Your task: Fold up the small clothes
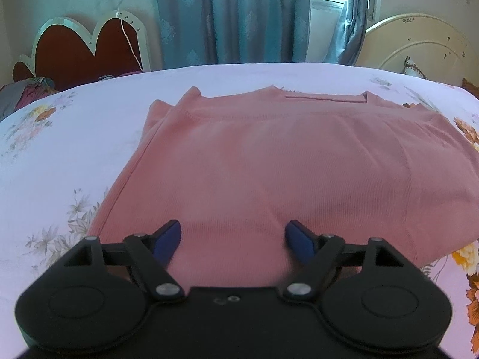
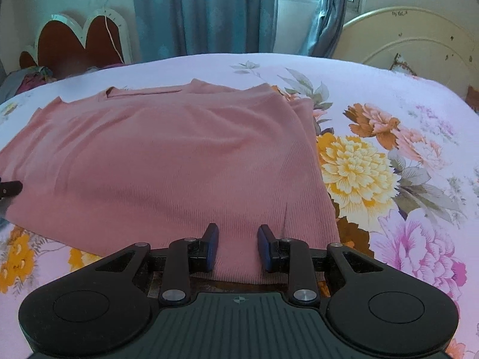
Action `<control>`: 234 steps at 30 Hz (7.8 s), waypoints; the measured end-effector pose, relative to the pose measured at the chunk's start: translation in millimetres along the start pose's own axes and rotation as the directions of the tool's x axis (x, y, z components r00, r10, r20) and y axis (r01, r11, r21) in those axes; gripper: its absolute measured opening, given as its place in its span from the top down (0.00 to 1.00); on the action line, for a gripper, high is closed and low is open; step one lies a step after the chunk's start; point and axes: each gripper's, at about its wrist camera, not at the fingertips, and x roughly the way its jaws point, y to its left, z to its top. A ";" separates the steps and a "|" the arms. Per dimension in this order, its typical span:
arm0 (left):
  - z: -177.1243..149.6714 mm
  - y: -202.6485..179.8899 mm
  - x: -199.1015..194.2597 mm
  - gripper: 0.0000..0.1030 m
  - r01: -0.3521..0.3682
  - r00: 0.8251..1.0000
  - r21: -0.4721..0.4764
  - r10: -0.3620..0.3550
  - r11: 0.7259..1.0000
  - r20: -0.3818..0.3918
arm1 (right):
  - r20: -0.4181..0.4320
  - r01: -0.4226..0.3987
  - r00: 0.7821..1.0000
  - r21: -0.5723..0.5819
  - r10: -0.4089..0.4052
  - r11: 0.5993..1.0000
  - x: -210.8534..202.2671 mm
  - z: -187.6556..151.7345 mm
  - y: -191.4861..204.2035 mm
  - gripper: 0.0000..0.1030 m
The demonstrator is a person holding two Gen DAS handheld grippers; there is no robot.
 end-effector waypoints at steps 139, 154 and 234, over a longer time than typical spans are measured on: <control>31.5 -204.9 -11.9 0.36 0.456 0.875 0.278 -0.482 0.846 0.031 | 0.151 -0.322 0.946 0.312 0.288 0.894 -5.6 58.4 -103.9 0.67; 80.3 -118.3 27.9 0.36 0.300 0.948 -0.013 -0.297 0.954 0.112 | 0.081 -0.304 0.953 0.260 0.294 0.916 62.3 77.9 -92.9 0.67; 112.6 -121.3 114.2 0.51 0.250 0.963 -0.232 -0.216 0.940 0.162 | 0.129 -0.144 0.984 0.179 0.121 0.973 88.8 127.0 -102.6 0.83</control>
